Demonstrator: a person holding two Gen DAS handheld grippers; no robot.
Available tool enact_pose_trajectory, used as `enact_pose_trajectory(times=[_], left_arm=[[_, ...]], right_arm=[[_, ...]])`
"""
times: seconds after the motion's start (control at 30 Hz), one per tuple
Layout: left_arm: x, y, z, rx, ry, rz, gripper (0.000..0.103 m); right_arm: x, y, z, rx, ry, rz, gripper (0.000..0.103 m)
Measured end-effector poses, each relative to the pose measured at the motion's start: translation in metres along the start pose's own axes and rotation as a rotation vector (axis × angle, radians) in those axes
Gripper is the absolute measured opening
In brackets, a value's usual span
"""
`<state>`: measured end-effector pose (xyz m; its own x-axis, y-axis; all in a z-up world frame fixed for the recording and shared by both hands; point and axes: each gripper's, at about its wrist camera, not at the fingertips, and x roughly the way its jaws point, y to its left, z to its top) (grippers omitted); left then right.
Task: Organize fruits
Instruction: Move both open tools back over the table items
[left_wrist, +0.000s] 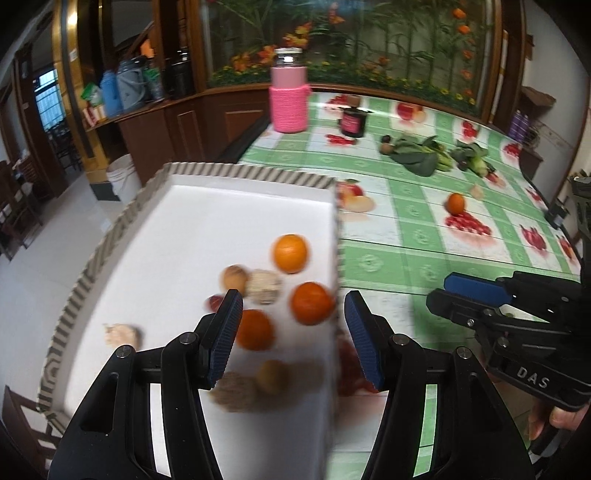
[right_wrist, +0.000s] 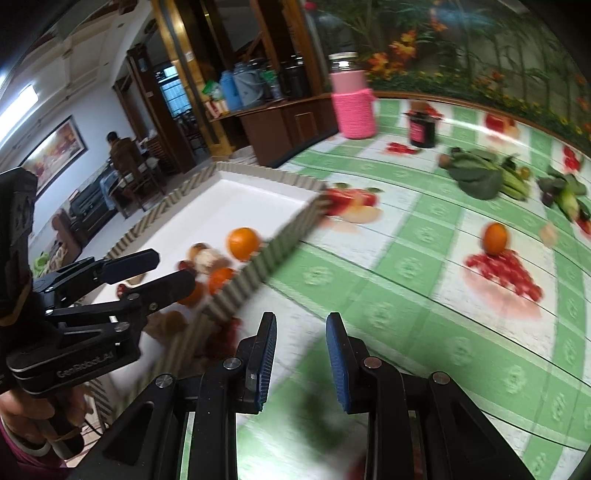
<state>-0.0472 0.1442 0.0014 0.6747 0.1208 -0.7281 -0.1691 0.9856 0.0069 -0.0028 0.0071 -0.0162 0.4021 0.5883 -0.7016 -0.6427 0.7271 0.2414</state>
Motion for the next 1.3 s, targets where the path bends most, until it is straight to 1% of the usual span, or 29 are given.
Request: enact_pose_trajectory(times=[0.07,0.13,0.2,0.27,0.37,0.43,0.57,0.73,0.8,0.87,1.0,1.07,1.3], left_arm=[[0.002,-0.012,0.003,0.018,0.001,-0.019,0.058],[0.007,-0.023,0.009,0.030,0.021,-0.047,0.058],[0.011,-0.035,0.016,0.040,0.032,-0.077,0.058],[0.015,-0.048,0.021,0.052,0.031,-0.081,0.058],[0.023,-0.068,0.028,0.063,0.049,-0.118,0.058],[0.029,-0.082,0.033,0.082,0.050,-0.120,0.058],[0.044,-0.107,0.044,0.087,0.077,-0.157,0.058],[0.058,-0.132,0.058,0.112,0.088,-0.162,0.058],[0.063,-0.139,0.063,0.130,0.079,-0.142,0.058],[0.067,-0.144,0.065,0.129,0.069,-0.127,0.058],[0.077,-0.152,0.068,0.134,0.077,-0.115,0.058],[0.080,-0.157,0.070,0.139,0.064,-0.104,0.058],[0.092,-0.164,0.075,0.138,0.058,-0.092,0.058]], right_arm=[[-0.006,-0.014,-0.003,0.017,0.000,-0.024,0.027],[-0.013,-0.030,-0.004,0.039,-0.002,-0.041,0.028],[-0.021,-0.049,-0.004,0.058,-0.006,-0.078,0.028],[-0.029,-0.068,-0.005,0.079,-0.010,-0.115,0.029],[-0.035,-0.093,-0.006,0.111,-0.004,-0.151,0.029],[-0.039,-0.108,-0.006,0.118,-0.003,-0.183,0.030],[-0.045,-0.139,-0.004,0.154,0.000,-0.219,0.030],[-0.043,-0.171,0.003,0.171,0.023,-0.253,0.030],[-0.043,-0.179,0.006,0.165,0.024,-0.265,0.030],[-0.044,-0.184,0.008,0.166,0.014,-0.269,0.030],[-0.047,-0.194,0.012,0.195,-0.008,-0.255,0.030],[-0.046,-0.197,0.016,0.192,-0.010,-0.261,0.030],[-0.047,-0.206,0.028,0.196,-0.036,-0.260,0.030]])
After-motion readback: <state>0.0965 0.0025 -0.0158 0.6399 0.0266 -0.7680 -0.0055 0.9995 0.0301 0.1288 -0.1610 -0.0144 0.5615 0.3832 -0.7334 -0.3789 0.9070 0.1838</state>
